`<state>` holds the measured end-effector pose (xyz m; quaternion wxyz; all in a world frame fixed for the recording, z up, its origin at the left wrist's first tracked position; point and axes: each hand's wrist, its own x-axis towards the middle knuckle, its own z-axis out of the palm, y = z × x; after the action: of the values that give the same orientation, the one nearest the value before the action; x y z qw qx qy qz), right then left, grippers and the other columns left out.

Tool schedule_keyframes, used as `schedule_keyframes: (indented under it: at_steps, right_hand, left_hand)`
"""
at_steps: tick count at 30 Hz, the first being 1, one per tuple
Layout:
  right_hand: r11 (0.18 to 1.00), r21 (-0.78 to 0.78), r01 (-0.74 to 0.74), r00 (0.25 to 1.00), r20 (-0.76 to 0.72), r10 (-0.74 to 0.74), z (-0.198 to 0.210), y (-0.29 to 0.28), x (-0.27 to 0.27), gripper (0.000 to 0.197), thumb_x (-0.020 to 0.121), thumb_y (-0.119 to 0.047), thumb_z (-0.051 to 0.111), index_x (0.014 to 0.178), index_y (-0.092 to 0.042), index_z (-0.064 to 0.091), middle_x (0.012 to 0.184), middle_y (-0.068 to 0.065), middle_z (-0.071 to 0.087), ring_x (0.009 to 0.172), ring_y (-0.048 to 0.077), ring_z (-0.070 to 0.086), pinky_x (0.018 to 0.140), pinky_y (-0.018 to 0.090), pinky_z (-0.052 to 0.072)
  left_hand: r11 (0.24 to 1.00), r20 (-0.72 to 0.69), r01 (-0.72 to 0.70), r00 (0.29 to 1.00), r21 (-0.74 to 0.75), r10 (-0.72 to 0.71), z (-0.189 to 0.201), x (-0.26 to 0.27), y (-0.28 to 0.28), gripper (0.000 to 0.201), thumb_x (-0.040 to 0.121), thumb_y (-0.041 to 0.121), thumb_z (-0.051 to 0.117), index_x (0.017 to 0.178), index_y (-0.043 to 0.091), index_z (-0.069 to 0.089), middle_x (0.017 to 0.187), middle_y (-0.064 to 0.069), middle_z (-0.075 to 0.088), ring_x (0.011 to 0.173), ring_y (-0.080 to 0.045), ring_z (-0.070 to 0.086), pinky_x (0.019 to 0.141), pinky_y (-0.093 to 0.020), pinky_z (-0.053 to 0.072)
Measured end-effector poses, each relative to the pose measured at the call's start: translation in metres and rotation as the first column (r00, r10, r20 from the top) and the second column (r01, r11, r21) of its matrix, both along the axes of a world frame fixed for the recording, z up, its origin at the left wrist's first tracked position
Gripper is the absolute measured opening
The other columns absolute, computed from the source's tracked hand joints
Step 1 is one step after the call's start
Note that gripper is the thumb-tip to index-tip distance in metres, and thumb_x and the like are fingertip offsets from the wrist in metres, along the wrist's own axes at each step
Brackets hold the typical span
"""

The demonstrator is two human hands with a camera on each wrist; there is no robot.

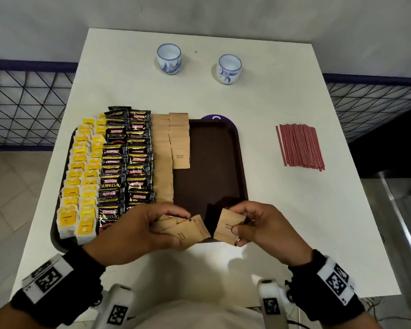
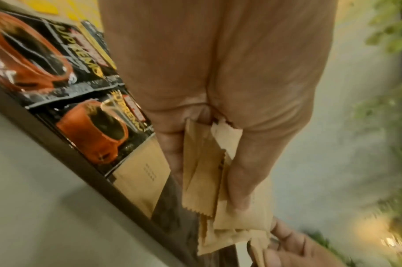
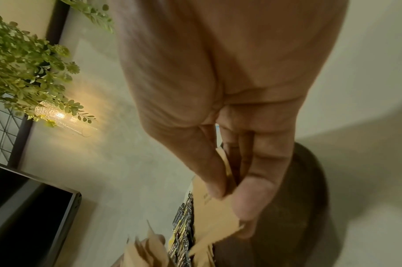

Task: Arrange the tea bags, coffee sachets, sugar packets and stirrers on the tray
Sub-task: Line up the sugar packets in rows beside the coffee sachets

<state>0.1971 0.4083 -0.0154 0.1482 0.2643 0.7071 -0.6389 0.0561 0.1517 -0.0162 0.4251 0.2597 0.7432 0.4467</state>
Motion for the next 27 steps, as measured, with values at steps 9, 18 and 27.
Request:
schedule_keyframes:
  at_steps: [9,18,27]
  right_hand:
    - [0.991,0.039,0.125,0.992,-0.009,-0.125,-0.002,-0.010,-0.056,0.018,0.084,0.008,0.072,0.098,-0.001,0.066,0.079,0.012,0.073,0.063,0.020,0.071,0.057,0.028,0.059]
    - [0.975,0.162,0.153,0.988,0.001,-0.155,-0.024,-0.005,-0.133,0.012,0.087,0.006,0.070,0.097,0.005,0.064,0.081,0.015,0.075,0.060,0.018,0.068,0.053,0.026,0.057]
    - [0.963,0.249,0.102,0.992,0.053,-0.118,-0.030,-0.019,-0.178,0.002,0.088,-0.001,0.069,0.090,-0.002,0.070,0.078,0.012,0.074,0.058,0.014,0.066,0.049,0.021,0.051]
  left_hand:
    - [0.921,0.139,-0.388,0.914,0.033,0.381,-0.006,-0.015,-0.031,0.052,0.068,-0.006,0.086,0.092,0.040,0.079,0.099,0.004,0.077,0.088,-0.014,0.074,0.068,-0.029,0.062]
    - [0.897,0.157,-0.441,0.887,0.009,0.435,-0.010,-0.036,-0.049,0.044,0.071,-0.003,0.084,0.104,0.026,0.076,0.090,-0.003,0.079,0.074,-0.025,0.075,0.071,-0.038,0.065]
    - [0.884,0.208,-0.468,0.863,-0.011,0.460,-0.012,-0.046,-0.057,0.045,0.072,-0.002,0.083,0.108,0.024,0.074,0.094,0.001,0.080,0.085,-0.018,0.077,0.068,-0.028,0.063]
